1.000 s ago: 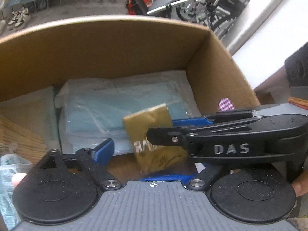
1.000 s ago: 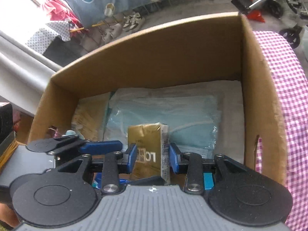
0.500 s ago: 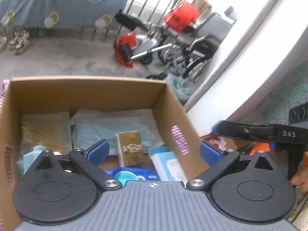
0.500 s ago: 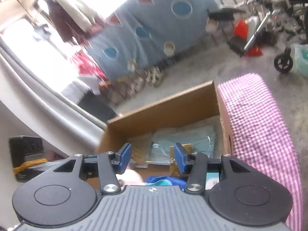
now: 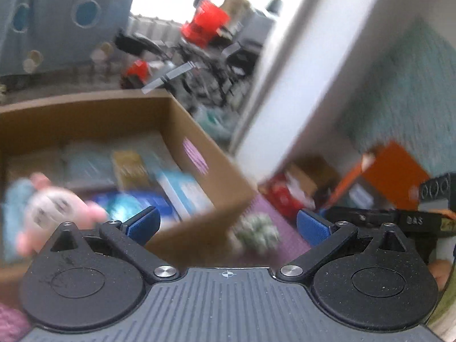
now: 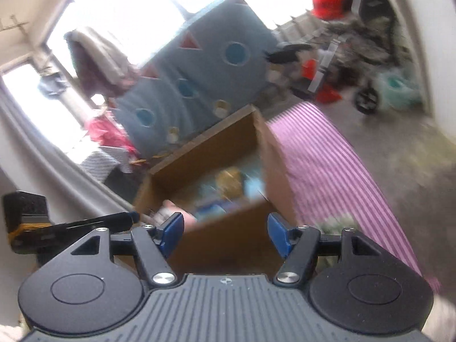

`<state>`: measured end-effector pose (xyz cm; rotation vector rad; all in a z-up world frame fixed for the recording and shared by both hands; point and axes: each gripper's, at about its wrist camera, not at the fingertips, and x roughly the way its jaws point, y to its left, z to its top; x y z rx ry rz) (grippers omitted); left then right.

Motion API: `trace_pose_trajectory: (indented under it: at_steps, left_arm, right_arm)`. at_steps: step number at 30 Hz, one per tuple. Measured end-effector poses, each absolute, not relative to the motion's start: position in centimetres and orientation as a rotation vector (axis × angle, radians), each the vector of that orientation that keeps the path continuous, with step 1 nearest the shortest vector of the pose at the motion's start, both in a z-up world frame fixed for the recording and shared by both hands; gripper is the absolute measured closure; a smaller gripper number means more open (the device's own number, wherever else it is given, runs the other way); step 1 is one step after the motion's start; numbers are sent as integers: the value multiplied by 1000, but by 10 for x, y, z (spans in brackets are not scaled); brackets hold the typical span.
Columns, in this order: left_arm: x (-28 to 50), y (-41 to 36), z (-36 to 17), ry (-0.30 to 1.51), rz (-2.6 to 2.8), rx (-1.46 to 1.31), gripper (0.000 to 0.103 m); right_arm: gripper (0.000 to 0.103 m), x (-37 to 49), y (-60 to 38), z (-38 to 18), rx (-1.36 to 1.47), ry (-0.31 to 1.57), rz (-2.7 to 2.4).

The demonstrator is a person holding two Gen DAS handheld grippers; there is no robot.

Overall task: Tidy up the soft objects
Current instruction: 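Move the right tool to the white round sponge and grasp it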

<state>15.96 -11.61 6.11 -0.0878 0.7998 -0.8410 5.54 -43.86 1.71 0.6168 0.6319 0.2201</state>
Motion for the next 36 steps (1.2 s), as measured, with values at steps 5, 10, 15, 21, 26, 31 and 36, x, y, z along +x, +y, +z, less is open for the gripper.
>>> trace_pose_trajectory:
  at_steps: [5, 10, 15, 21, 26, 31, 36]
  left_arm:
    - [130, -166, 7, 881, -912, 53, 1]
    - [107, -211, -30, 894, -976, 208, 4]
    - [105, -237, -55, 918, -976, 306, 17]
    - [99, -250, -70, 902, -994, 353, 34]
    - [96, -249, -72, 864, -984, 384, 37]
    - [95, -246, -73, 838, -963, 390, 38]
    - [99, -241, -74, 832, -943, 351, 51]
  right_arm:
    - [37, 29, -455, -35, 706, 710, 106]
    - [48, 23, -468, -71, 751, 763, 58]
    - [55, 26, -466, -95, 759, 797, 51]
    - [68, 29, -460, -113, 730, 831, 49]
    - [77, 32, -454, -115, 696, 811, 57]
    - [77, 32, -450, -114, 711, 783, 88]
    - [77, 23, -457, -108, 789, 713, 164]
